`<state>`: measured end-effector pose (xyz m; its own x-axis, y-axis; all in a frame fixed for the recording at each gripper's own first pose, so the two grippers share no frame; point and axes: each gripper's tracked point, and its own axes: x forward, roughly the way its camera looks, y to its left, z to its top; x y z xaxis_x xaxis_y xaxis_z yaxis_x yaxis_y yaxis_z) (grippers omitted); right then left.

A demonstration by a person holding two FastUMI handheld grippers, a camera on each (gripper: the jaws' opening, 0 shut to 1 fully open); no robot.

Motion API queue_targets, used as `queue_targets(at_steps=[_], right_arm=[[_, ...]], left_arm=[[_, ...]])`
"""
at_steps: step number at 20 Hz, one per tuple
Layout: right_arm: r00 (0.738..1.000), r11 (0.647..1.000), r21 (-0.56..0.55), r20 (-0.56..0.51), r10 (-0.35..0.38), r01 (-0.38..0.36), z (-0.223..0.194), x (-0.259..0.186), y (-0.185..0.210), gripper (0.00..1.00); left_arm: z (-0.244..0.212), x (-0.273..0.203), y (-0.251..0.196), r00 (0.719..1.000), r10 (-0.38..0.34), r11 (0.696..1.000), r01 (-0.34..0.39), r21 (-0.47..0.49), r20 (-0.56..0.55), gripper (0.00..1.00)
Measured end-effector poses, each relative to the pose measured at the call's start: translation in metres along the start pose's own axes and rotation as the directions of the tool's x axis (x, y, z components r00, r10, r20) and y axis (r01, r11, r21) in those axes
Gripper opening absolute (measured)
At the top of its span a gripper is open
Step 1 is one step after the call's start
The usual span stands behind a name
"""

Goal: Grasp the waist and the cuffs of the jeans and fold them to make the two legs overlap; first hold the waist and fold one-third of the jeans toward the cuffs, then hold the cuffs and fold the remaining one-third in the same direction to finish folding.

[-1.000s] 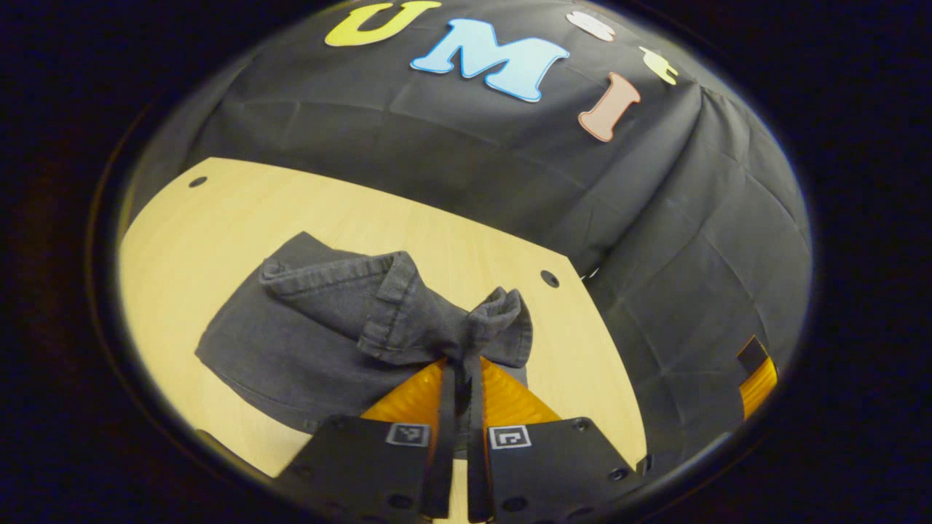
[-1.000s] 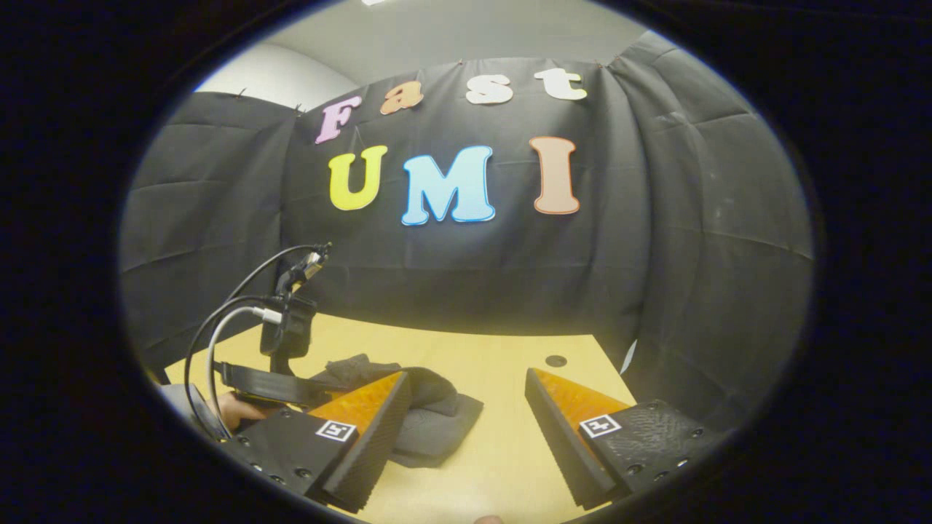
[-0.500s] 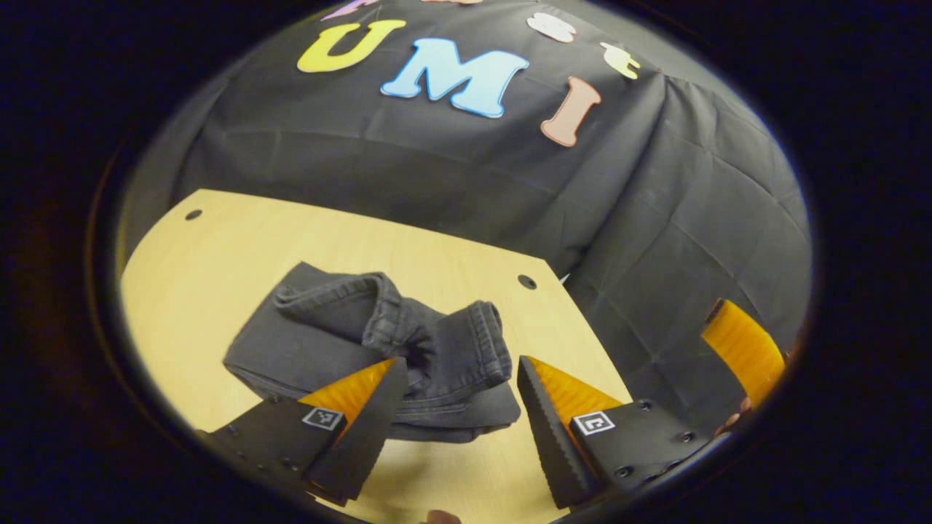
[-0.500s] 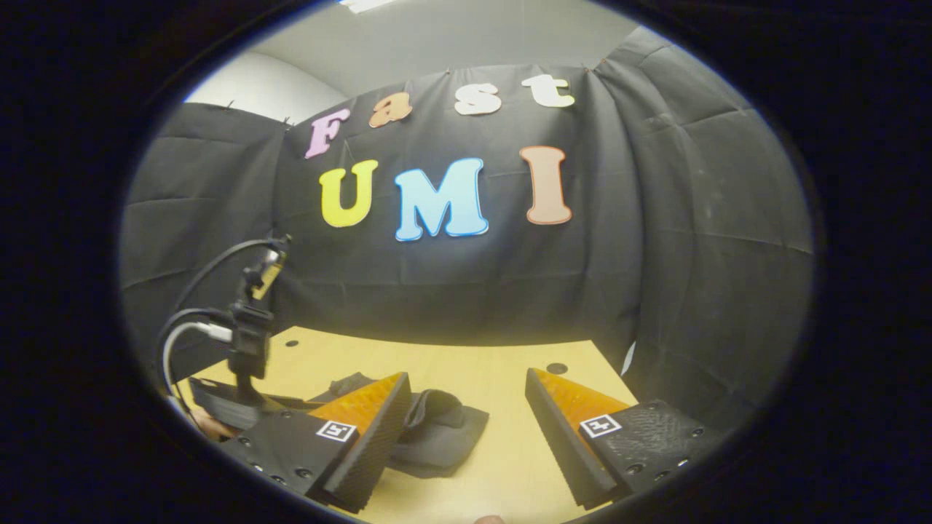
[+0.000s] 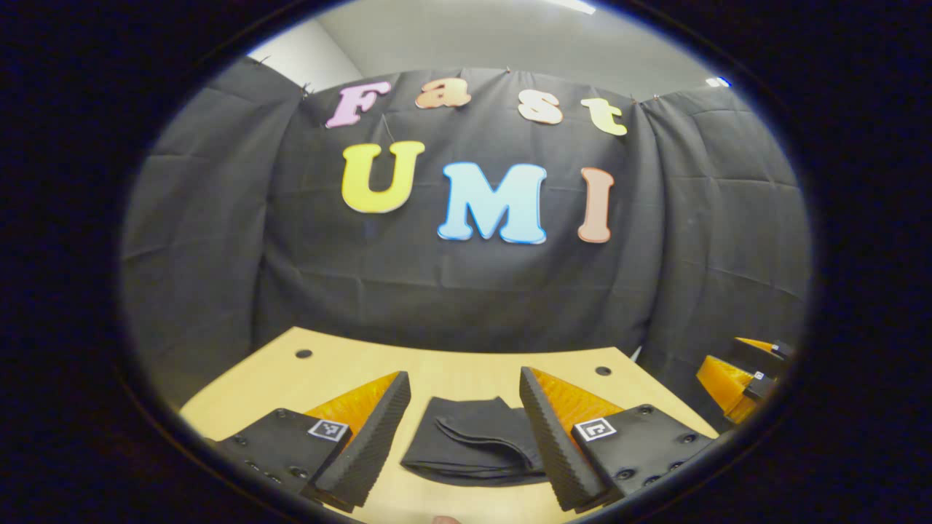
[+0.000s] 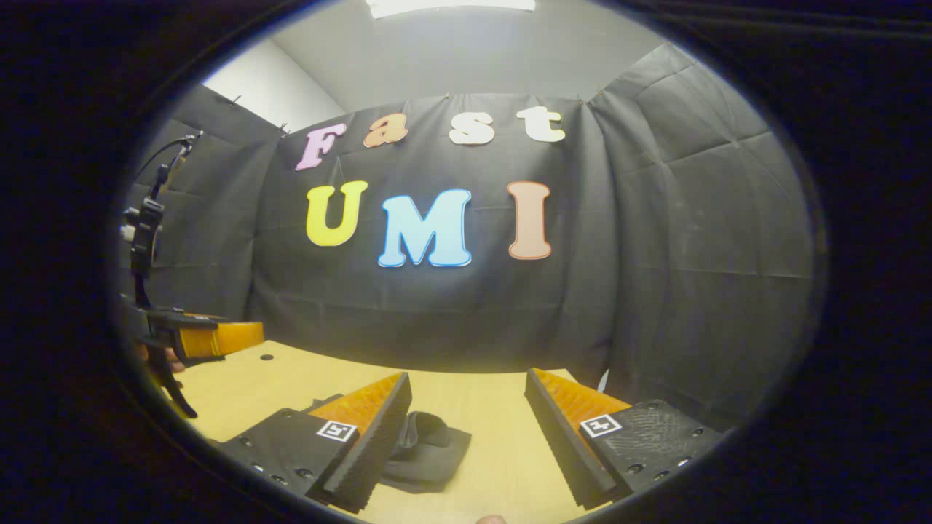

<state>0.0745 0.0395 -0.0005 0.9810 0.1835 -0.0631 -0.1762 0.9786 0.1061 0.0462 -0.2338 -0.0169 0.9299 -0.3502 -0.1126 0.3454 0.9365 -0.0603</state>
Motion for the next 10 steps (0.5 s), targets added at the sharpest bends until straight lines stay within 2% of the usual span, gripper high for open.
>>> queue_targets(at_steps=[1,3,4,6,7,10], right_arm=[[1.000,1.000,-0.004,0.011,-0.019,0.019,-0.001,-0.001,-0.003,0.93],[0.999,0.999,-0.014,0.016,-0.046,0.046,-0.003,-0.001,-0.007,0.95],[0.999,0.998,-0.020,0.012,-0.051,0.052,-0.004,-0.001,-0.008,0.95],[0.998,0.997,-0.028,0.013,-0.066,0.067,-0.004,-0.003,-0.013,0.95],[0.997,0.997,-0.029,0.017,-0.071,0.071,-0.003,-0.004,-0.015,0.95],[0.995,0.996,-0.024,0.040,-0.089,0.090,0.003,-0.004,-0.020,0.95]], left_arm=[[0.002,-0.002,0.003,1.000,0.008,1.000,-0.008,0.023,0.013,0.96],[0.004,-0.003,0.005,1.000,0.018,0.999,-0.019,0.046,0.022,0.97],[0.006,-0.004,0.005,0.999,0.016,0.999,-0.017,0.044,0.029,1.00],[0.005,-0.002,0.003,0.999,0.010,1.000,-0.011,0.024,0.035,0.96],[0.006,-0.003,0.003,0.999,0.011,1.000,-0.011,0.016,0.039,1.00],[0.011,-0.004,0.005,0.999,0.010,1.000,-0.012,0.028,0.051,1.00]])
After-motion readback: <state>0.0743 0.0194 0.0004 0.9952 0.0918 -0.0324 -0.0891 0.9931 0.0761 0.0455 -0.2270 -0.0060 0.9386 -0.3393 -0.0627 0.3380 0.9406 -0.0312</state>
